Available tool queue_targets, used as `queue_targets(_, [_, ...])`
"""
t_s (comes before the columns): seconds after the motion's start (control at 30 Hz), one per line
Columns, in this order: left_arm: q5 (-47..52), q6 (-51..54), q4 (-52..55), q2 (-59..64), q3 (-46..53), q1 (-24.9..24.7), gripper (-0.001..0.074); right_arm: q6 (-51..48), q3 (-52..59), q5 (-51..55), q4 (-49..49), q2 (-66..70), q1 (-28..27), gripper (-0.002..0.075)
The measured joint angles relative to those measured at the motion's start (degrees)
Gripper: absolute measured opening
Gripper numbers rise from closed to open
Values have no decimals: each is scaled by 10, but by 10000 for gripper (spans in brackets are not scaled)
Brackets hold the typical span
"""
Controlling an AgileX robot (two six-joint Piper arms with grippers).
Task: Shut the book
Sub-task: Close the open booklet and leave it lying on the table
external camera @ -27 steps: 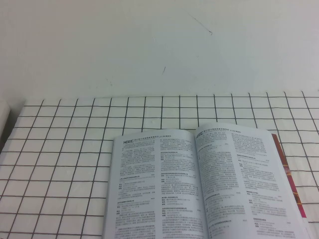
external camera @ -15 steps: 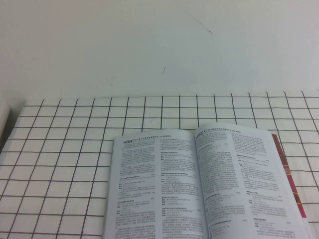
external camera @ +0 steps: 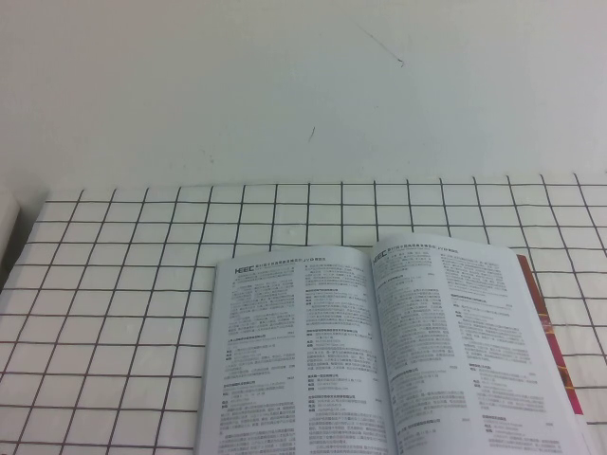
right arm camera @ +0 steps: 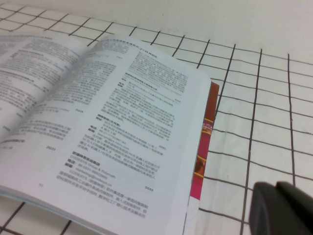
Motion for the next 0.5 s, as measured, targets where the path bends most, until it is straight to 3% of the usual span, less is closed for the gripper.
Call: queue_targets(0.5, [-35,0,-2,0,2,0,-4,0,4,-34,0,0,0,-3])
